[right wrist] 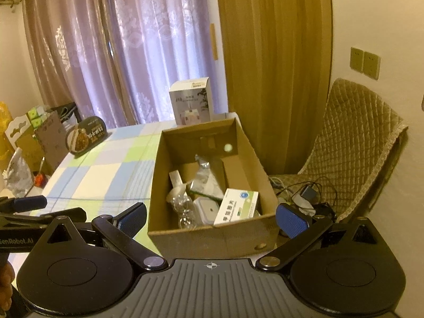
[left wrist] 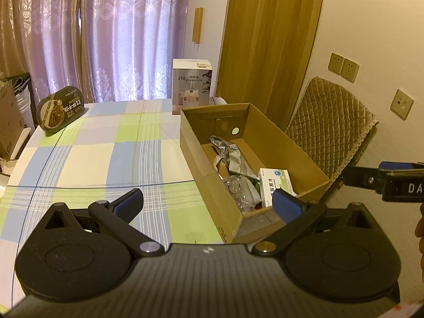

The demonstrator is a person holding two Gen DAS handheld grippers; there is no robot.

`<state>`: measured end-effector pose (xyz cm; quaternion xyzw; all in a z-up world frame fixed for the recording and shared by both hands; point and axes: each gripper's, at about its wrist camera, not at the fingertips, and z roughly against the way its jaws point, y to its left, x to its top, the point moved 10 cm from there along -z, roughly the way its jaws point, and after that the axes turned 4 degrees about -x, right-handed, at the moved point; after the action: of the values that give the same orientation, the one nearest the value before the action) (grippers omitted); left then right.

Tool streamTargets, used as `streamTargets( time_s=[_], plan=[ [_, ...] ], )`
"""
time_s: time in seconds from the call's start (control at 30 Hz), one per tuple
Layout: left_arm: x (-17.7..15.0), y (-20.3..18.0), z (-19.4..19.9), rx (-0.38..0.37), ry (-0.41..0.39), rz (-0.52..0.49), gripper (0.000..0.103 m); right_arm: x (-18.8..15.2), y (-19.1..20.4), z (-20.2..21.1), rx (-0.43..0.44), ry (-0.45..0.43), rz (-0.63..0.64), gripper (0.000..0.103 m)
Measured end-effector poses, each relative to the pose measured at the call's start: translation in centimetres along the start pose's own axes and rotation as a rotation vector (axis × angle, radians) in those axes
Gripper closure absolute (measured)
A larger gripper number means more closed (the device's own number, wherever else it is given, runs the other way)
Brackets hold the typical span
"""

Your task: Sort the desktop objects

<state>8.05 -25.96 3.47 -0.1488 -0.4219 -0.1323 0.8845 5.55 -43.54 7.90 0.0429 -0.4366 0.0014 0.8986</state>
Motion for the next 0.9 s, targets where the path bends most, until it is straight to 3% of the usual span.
streamTargets(
  time_s=[0.4, 0.9],
  plan=[
    [-2.3, -0.1, 0.9, -0.017, 0.023, -0.004, 0.001, -3.0, 1.0, 0.9, -0.038, 0.039, 0.060, 0.002],
    [-4.4, 0.2, 1.3, -0.027, 0.051, -0.005, 0.001, -5.6, 2.2, 0.9, -0.023, 0.079, 0.062, 0.002]
  ],
)
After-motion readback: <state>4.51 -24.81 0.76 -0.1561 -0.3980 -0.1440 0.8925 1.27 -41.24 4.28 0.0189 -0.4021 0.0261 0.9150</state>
